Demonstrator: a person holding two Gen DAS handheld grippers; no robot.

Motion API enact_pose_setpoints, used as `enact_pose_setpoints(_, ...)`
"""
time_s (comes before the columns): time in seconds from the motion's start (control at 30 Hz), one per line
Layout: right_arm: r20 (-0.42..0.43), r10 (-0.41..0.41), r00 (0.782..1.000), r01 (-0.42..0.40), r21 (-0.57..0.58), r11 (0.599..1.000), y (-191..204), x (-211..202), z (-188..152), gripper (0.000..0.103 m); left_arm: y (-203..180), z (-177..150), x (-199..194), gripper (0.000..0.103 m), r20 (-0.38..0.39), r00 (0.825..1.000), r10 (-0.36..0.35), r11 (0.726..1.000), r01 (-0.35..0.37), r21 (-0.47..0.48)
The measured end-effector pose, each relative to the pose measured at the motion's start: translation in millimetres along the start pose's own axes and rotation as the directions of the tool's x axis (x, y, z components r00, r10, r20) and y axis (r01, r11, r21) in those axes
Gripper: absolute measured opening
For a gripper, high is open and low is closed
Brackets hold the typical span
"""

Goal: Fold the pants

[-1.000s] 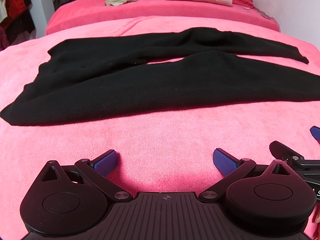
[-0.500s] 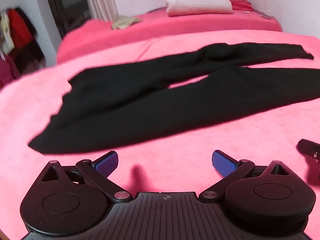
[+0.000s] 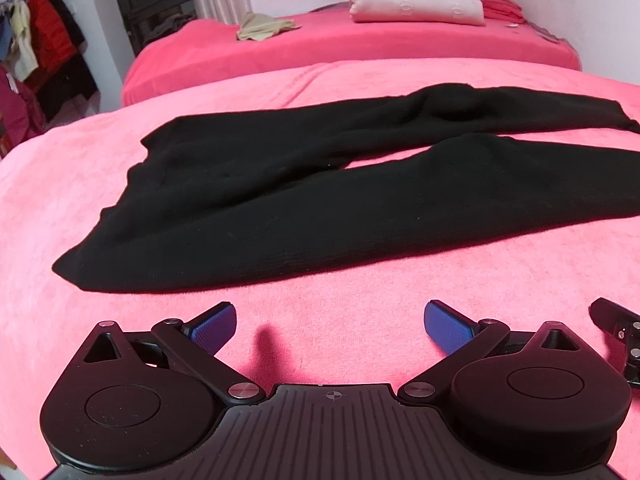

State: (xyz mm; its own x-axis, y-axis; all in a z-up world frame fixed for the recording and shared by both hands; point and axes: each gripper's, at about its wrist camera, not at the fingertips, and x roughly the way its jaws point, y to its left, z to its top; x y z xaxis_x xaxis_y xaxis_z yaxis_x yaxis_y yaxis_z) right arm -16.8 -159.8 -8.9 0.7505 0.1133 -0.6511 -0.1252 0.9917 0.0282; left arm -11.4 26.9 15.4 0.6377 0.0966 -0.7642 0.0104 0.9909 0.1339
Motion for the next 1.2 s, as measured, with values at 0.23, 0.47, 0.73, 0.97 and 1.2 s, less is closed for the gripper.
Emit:
enact_pose_setpoints(0.23, -0.003, -0.013, 1.000, 0.013, -0.009, 1.000, 2, 1, -1, 0.103, 4, 1, 2, 0.103, -0.010, 1.000, 0.004, 1.000, -0.004, -0.023)
enact_pose_setpoints(0.47, -0.032, 0.036, 0.999, -0.037, -0.009, 0.999, -8, -5, 1, 0.103, 40, 14, 4, 0.103, 0.060, 0.998, 0.000, 0.995, 0.006, -0.095)
enact_pose_setpoints(0.73, 0.078, 0.096, 0.992, -0.101, 0.051, 0.994, -15, 0, 56, 0.101, 105, 49, 34, 0.103, 0.096, 0.995, -0.017, 0.958, 0.043, -0.283)
enact_pose_setpoints(0.97, -0.014, 0.101, 0.995, -0.101, -0.076, 0.992, 11, 66, 78, 0.076, 120, 61, 81, 0.103, 0.036, 0.997, -0.062, 0.930, 0.071, -0.360)
enact_pose_setpoints(1.2, -0.020, 0.032, 0.999, -0.033, -0.050, 0.998, -53, 56, 56, 0.088, 107, 43, 98, 0.103, 0.062, 0.998, 0.003, 0.975, 0.011, -0.222)
